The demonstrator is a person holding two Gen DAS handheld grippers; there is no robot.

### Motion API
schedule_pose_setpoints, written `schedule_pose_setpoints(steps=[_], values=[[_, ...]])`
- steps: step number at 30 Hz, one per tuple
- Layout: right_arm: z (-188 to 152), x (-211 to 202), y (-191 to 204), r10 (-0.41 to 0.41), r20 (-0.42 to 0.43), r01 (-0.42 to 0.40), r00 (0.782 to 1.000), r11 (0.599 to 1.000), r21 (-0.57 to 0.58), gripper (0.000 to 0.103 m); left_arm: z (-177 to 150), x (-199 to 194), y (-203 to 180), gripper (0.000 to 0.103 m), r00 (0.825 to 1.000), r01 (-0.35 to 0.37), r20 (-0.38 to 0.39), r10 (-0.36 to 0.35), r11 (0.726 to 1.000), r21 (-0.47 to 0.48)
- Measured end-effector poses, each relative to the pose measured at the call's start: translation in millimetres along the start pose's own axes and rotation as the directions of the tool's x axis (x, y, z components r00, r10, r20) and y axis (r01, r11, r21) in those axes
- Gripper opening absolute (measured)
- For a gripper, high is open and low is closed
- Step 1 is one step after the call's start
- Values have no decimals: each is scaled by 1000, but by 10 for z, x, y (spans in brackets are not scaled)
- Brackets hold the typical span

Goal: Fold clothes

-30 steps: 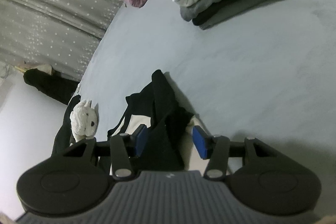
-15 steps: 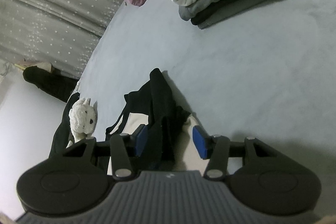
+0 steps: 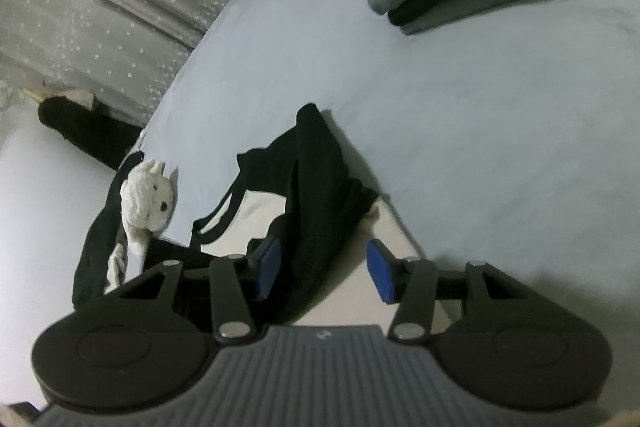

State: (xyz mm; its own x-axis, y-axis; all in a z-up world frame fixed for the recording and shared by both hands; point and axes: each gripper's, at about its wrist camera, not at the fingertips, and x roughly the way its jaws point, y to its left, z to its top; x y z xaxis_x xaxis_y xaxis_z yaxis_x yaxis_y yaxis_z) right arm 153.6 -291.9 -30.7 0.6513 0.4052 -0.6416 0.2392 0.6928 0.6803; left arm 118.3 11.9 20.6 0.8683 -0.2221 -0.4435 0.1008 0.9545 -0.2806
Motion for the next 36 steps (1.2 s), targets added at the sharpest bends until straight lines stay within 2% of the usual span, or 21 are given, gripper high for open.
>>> schedule_pose_setpoints(steps=[7,12,21,25,30,31,32,34,36], values=[[-133,208,108,-17,-46,15,999,999,-49,52,-10,-117,570,9,996,-88,-9,88,989,-117],[-242,328,170,-38,-79,31,996,995,-93,52,-151,-99,922,9,987,-153,-67,144,973,-170],[-356,434,239,-55,-114,40,992,990,-136,53,-252,-85,1349,9,968,-182,-226,108,923,-339],[-366,452,248,-61,-111,45,992,990,-137,54,-273,-99,1435,9,964,-191,-243,105,913,-362],[-381,458,250,-65,-109,49,992,989,-137,55,-272,-69,1539,10,965,-163,-257,55,893,-419],[-387,456,256,-65,-108,50,992,989,-140,56,-267,-71,1553,16,965,-152,-258,40,890,-430],[-394,454,262,-66,-107,50,992,988,-143,56,-262,-76,1570,27,966,-145,-255,31,886,-440],[-405,450,272,-65,-106,49,992,988,-148,57,-252,-86,1606,38,968,-132,-249,15,878,-461],[-410,449,278,-60,-106,44,993,988,-146,58,-241,-96,1642,38,970,-120,-242,-1,869,-481]])
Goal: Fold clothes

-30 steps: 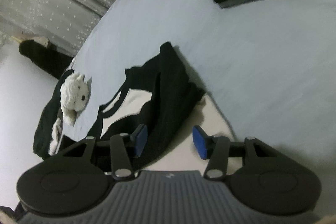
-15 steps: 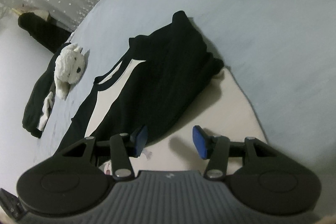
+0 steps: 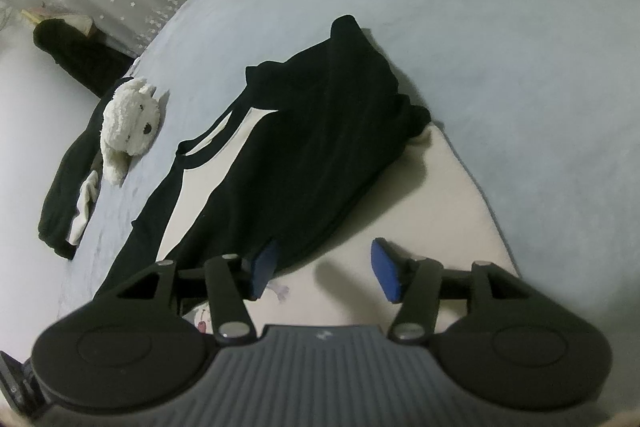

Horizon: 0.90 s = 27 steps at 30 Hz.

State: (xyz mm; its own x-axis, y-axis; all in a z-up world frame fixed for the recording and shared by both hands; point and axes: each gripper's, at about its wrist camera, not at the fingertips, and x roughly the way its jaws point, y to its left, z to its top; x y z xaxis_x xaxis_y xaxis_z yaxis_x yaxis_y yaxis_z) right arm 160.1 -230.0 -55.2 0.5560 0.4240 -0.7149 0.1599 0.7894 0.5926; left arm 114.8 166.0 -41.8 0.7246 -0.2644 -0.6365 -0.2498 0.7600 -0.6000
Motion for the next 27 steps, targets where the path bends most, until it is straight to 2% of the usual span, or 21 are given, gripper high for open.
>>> schedule_pose_setpoints(steps=[9,15,18,25,27], values=[[-11,30,17,15,-9,-15,1000,1000,8,60,150,-71,178,38,999,19,32,-17,997,-72],[-8,6,-4,24,-4,-24,1000,999,23,60,267,-48,301,35,994,107,49,-101,986,-125],[-13,16,-7,29,-6,-29,1000,999,28,60,252,67,230,35,991,130,3,-131,986,-100],[0,21,-26,46,-14,-45,999,998,43,60,147,381,131,35,995,73,-67,-78,995,-71],[0,22,-35,49,-17,-48,999,998,47,60,127,422,99,31,995,65,-77,-70,996,-62]])
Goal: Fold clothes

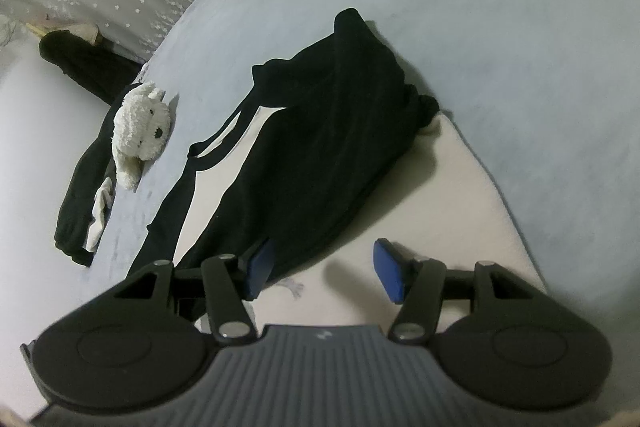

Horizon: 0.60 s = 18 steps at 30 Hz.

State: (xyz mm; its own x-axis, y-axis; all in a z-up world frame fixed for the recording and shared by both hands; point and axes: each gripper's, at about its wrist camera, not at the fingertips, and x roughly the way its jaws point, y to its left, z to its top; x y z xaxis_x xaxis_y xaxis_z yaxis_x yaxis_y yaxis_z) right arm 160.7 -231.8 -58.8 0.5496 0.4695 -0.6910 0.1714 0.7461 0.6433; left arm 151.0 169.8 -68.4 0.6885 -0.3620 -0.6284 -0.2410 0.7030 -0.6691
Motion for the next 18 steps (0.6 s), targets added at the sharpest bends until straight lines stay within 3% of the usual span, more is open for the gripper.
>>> schedule_pose_setpoints(steps=[3,6,7,12,18], values=[[8,4,-15,6,-5,-6,1000,1000,7,60,-23,31,-36,27,1000,-8,-2,8,1000,10],[16,11,-30,10,-8,-10,1000,1000,13,60,-36,49,-72,12,1000,-22,6,22,1000,20],[19,11,-32,12,-9,-12,1000,1000,14,60,-36,50,-84,3,1000,-29,12,28,999,25],[34,-24,-32,44,10,-44,999,999,9,60,-24,-53,-248,2,995,-50,90,40,993,109],[112,-26,-140,147,76,-153,986,985,75,63,34,-189,-452,2,978,-57,210,10,974,220]])
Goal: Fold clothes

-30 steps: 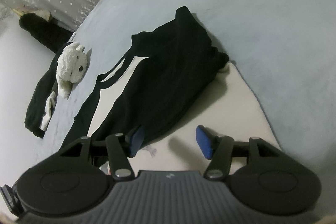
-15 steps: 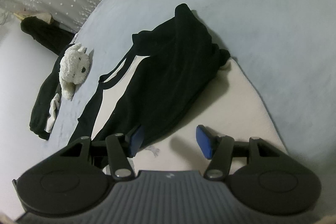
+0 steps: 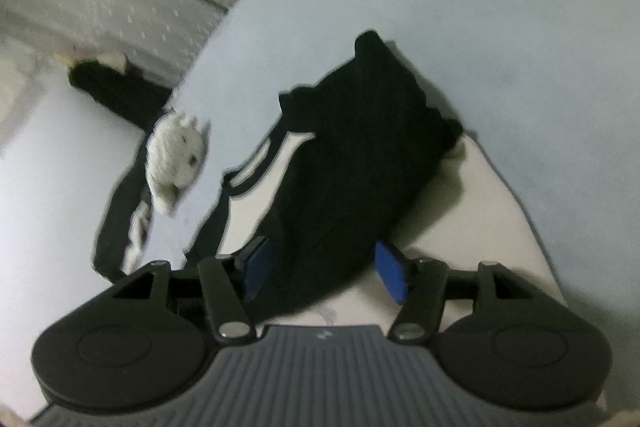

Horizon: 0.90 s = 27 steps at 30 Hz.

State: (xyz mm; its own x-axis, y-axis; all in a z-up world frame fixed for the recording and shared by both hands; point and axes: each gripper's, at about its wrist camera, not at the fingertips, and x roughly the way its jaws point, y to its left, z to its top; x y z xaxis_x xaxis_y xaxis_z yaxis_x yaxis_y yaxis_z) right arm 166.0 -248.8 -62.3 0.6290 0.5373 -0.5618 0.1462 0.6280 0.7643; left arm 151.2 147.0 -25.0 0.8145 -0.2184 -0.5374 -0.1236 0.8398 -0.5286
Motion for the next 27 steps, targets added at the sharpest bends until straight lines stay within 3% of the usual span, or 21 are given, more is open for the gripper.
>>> schedule_pose_setpoints(steps=[6,12,15,24,27], values=[[56,144,-210,86,16,-87,996,984,156,64,129,-46,60,2,996,27,87,-22,998,-51],[65,160,-232,121,10,-121,993,980,160,65,220,-16,180,2,992,27,126,-17,996,-80],[77,134,-234,112,7,-112,994,984,139,65,253,-22,246,2,990,-10,143,17,999,-52],[228,-90,-290,59,108,-72,992,991,117,65,217,258,478,4,997,-76,17,77,995,-61],[242,-60,-345,49,94,-62,994,988,142,65,214,273,543,19,998,-68,9,69,993,-93]])
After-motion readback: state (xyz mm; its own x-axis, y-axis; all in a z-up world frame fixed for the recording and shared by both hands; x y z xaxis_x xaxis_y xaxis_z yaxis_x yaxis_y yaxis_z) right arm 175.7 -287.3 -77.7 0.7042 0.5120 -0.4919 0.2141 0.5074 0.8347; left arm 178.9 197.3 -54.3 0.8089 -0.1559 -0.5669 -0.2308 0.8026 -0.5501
